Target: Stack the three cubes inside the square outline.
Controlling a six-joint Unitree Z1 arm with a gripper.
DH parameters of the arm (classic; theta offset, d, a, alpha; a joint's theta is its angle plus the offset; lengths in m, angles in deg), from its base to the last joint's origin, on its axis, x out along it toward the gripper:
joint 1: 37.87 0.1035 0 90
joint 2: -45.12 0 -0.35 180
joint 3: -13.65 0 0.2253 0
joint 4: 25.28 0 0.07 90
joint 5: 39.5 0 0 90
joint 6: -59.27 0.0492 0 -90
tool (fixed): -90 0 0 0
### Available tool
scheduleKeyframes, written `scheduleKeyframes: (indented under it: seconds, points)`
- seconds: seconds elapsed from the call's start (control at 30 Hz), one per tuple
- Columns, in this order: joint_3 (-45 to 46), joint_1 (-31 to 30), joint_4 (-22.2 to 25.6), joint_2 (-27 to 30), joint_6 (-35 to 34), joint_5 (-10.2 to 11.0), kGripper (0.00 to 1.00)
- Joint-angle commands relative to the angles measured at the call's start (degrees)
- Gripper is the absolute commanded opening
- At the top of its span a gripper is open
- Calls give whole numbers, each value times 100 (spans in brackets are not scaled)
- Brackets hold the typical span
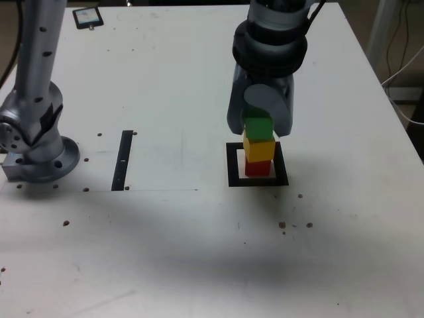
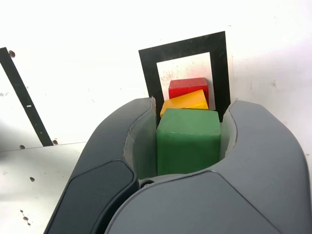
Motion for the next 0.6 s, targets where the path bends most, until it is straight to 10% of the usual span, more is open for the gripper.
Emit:
scheduleKeyframes:
  seconds: [0.0,0.2,0.57]
  points:
    - [29,21,-3,-25,28,17,66]
    - [74,29,11,8,37,51,99]
    - [176,37,55,370,74,113,99]
